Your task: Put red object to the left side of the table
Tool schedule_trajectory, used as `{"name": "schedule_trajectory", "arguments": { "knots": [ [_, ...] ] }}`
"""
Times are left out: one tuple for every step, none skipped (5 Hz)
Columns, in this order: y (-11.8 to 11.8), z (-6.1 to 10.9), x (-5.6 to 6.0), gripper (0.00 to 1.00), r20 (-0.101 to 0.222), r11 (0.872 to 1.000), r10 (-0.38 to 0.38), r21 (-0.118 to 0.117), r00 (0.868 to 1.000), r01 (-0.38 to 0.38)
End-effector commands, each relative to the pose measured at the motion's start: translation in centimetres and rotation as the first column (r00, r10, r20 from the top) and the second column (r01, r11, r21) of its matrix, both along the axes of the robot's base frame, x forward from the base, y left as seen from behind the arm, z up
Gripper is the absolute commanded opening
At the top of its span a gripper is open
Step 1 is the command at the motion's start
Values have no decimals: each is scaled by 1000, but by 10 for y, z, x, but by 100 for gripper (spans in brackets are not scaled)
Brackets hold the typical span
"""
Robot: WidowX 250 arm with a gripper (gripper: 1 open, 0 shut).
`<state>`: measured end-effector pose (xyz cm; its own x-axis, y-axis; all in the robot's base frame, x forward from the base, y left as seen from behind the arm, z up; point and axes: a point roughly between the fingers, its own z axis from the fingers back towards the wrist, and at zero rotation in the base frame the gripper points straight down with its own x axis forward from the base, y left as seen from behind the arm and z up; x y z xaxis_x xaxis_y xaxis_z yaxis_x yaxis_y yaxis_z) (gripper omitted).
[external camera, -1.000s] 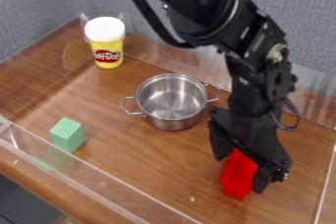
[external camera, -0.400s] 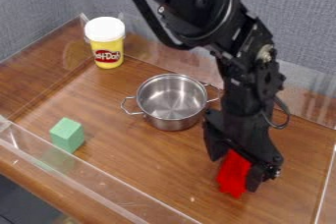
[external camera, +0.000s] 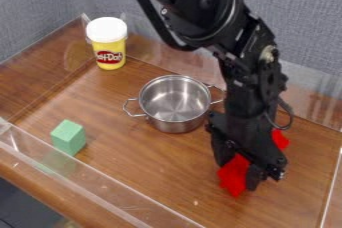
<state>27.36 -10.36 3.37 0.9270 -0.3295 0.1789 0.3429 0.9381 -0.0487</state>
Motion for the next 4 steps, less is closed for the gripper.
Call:
{"name": "schedule_trajectory", "arguments": {
  "knots": [
    [0, 18, 11, 100, 53, 1000, 17, -22, 998, -16],
    [0, 25, 11, 100, 65, 1000, 17, -27, 998, -16],
    [0, 28, 12, 100, 72, 999, 15, -31, 997, -13],
    [0, 28, 13, 0, 74, 999, 10, -34, 997, -8]
  ]
}}
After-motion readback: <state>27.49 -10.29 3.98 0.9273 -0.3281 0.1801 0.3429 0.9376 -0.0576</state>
